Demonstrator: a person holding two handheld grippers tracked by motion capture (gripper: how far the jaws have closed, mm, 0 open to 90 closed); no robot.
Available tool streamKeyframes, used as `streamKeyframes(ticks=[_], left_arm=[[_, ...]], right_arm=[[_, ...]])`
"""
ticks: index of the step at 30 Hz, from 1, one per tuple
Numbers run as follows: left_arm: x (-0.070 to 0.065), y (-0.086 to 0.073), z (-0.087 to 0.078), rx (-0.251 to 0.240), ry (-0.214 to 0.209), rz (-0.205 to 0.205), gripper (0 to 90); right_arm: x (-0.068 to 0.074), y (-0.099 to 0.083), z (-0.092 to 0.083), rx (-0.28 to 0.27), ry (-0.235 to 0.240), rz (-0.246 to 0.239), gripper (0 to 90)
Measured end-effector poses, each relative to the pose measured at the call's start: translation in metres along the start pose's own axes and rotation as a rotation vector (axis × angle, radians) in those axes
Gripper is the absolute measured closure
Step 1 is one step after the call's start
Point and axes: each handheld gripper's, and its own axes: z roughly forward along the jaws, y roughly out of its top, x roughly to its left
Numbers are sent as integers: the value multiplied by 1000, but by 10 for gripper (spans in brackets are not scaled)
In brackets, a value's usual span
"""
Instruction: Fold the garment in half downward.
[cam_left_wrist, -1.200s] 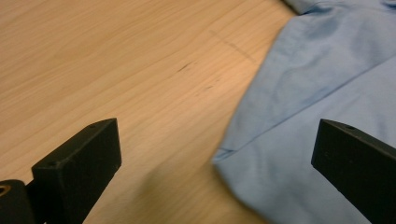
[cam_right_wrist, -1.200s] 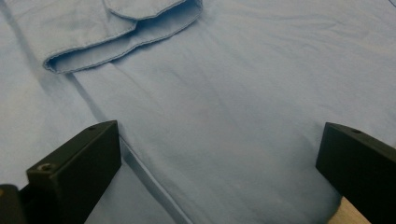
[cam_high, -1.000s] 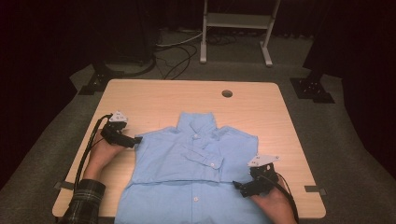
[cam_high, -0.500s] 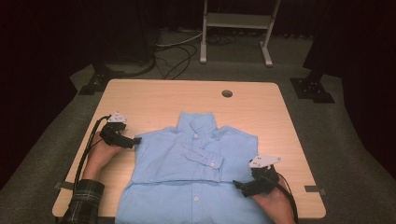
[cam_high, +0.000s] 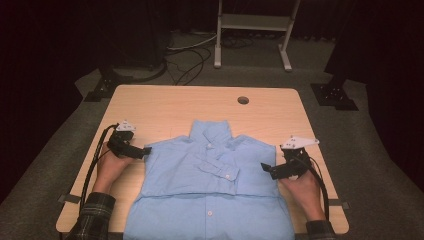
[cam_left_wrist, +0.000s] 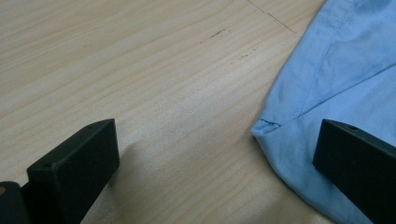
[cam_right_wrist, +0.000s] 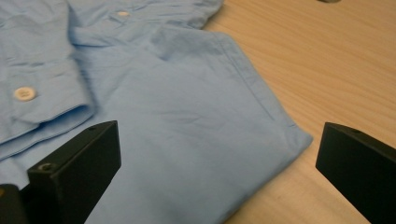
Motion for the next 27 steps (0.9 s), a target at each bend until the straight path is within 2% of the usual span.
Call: streamKeyframes(ticks=[2, 5, 7, 13, 15, 17, 21, 23, 27], left_arm=[[0, 0, 0, 1, -2, 0, 0], [0, 0, 0, 1, -6, 4, 0], [1, 1, 0, 2, -9, 6, 0], [1, 1, 1, 2, -14, 13, 0], [1, 1, 1, 2, -14, 13, 0], [1, 1, 1, 2, -14, 13, 0], [1, 1, 1, 2, -15, 13, 0], [1, 1, 1, 2, -15, 13, 0], [1, 1, 1, 2, -15, 13, 0]], right_arm=[[-13, 5, 7, 29, 11, 22, 0], [-27, 9, 18, 33, 12, 24, 0], [-36, 9, 24, 21, -7, 17, 14], [-56, -1, 34, -12, -34, 41, 93], [-59, -4, 35, -29, -28, 59, 163], [-61, -7, 37, -13, -39, 62, 226], [-62, -12, 43, 30, -39, 72, 294], [-62, -13, 44, 30, -34, 79, 308], [-64, -13, 44, 19, -23, 96, 420]])
